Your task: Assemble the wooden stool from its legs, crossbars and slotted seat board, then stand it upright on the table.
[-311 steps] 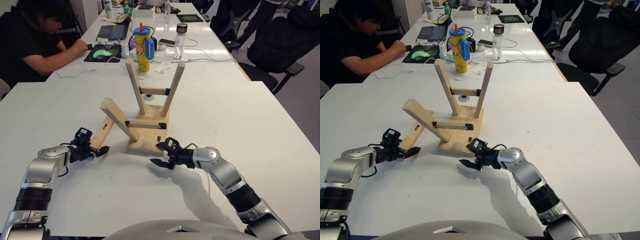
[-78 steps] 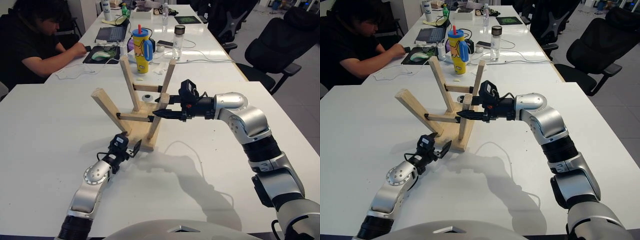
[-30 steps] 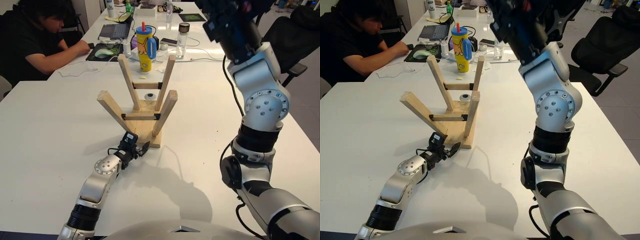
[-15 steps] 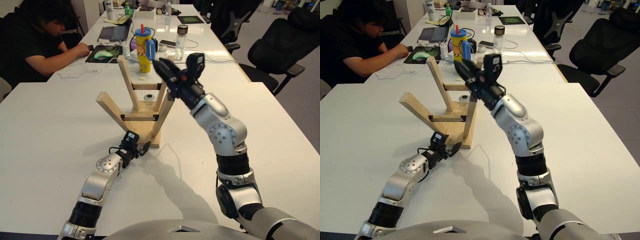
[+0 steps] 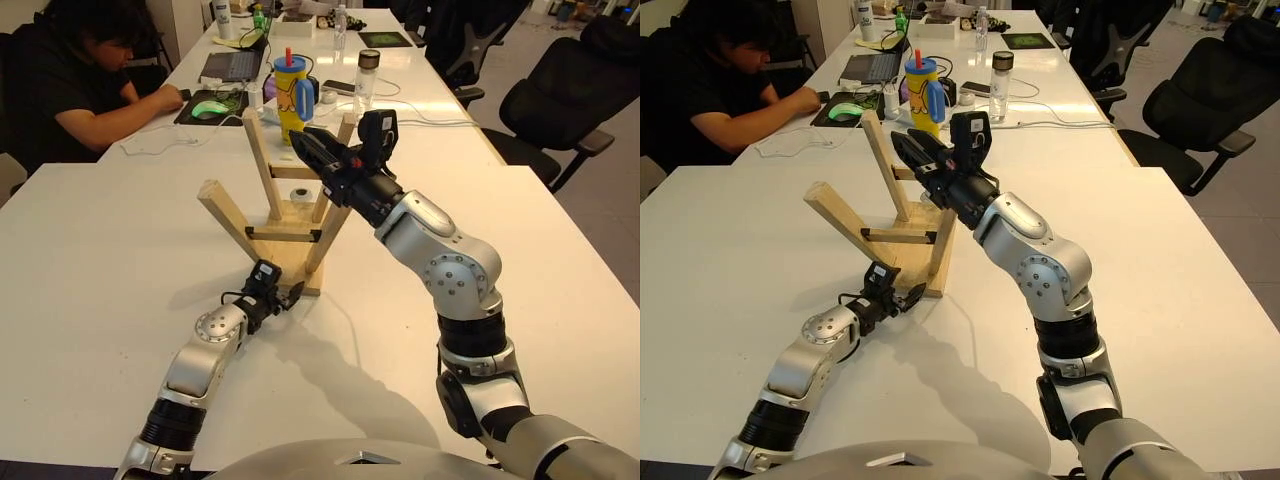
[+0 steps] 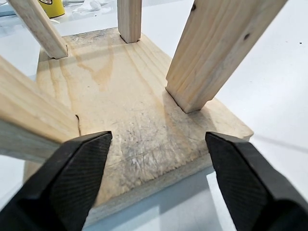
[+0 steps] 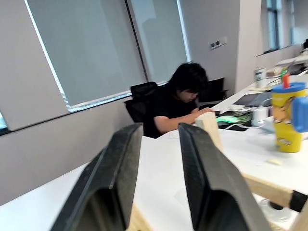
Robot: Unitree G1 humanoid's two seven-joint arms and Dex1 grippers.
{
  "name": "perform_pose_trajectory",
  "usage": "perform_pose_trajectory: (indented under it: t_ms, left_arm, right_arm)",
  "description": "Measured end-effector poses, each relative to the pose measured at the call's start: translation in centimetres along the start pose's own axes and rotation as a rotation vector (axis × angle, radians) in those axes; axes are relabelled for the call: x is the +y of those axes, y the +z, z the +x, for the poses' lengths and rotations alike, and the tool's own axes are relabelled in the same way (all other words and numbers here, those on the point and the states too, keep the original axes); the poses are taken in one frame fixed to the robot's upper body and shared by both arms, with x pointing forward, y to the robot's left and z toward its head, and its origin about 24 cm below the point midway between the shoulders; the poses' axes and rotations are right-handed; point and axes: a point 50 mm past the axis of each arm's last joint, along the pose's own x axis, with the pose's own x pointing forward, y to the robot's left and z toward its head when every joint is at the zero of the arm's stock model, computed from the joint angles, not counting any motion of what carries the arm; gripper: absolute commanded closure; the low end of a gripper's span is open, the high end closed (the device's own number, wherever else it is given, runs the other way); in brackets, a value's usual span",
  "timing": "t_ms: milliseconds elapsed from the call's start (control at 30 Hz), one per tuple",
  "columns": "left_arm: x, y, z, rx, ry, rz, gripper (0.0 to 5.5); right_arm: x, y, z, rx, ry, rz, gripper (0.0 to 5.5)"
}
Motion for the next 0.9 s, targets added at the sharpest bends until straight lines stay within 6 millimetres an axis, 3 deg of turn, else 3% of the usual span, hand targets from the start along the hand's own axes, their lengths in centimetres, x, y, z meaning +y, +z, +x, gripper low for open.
perform_pose_trajectory:
  t_ms: [67, 133, 167, 267, 333, 400, 500, 600, 700, 767, 900]
  left_arm:
    - [0.0, -0.2, 0.1, 0.008, -0.003, -0.004, 1.9]
    - [0.0, -0.1, 0.2, 0.006, -0.005, -0.006, 1.9]
    - [-0.1, 0.0, 0.2, 0.003, -0.007, -0.008, 1.9]
    - [-0.1, 0.2, 0.5, -0.004, -0.009, -0.01, 1.9]
    - [-0.3, 0.3, 0.7, -0.003, -0.012, -0.014, 1.9]
    - [-0.4, 0.4, 0.9, 0.002, -0.009, -0.02, 1.9]
    - [-1.0, 1.1, 1.7, 0.006, -0.026, -0.016, 1.9]
    - [-1.4, 1.7, 2.1, 0.003, -0.021, -0.028, 2.15]
    - [-1.6, 2.1, 1.3, -0.031, -0.011, -0.027, 2.61]
    - [-1.8, 1.9, -0.1, -0.063, -0.009, -0.012, 2.99]
    - [-0.9, 1.5, -5.3, -0.219, 0.095, 0.077, 3.58]
  right_arm:
    - [-0.6, 0.1, 0.2, -0.046, -0.024, 0.006, 4.12]
    - [-2.4, 0.7, -0.2, -0.092, -0.085, 0.028, 4.12]
    - [-4.2, 1.3, -0.9, -0.127, -0.154, 0.027, 4.12]
    - [-6.5, 4.0, -2.3, -0.243, -0.241, -0.035, 4.12]
    - [-8.3, 5.3, -3.1, -0.279, -0.342, -0.103, 4.47]
    - [-10.5, 3.5, -4.0, -0.113, -0.467, -0.212, 4.8]
    - [-12.4, -2.5, -7.0, 0.12, -0.619, -0.173, 5.25]
    - [-11.8, -5.7, -7.8, 0.162, -0.689, -0.055, 5.5]
    - [-10.7, -6.6, -7.5, 0.161, -0.665, -0.033, 5.5]
    - [-9.7, -6.8, -7.3, 0.151, -0.636, -0.032, 5.5]
    - [-8.3, -6.6, -7.4, 0.113, -0.602, -0.049, 5.5]
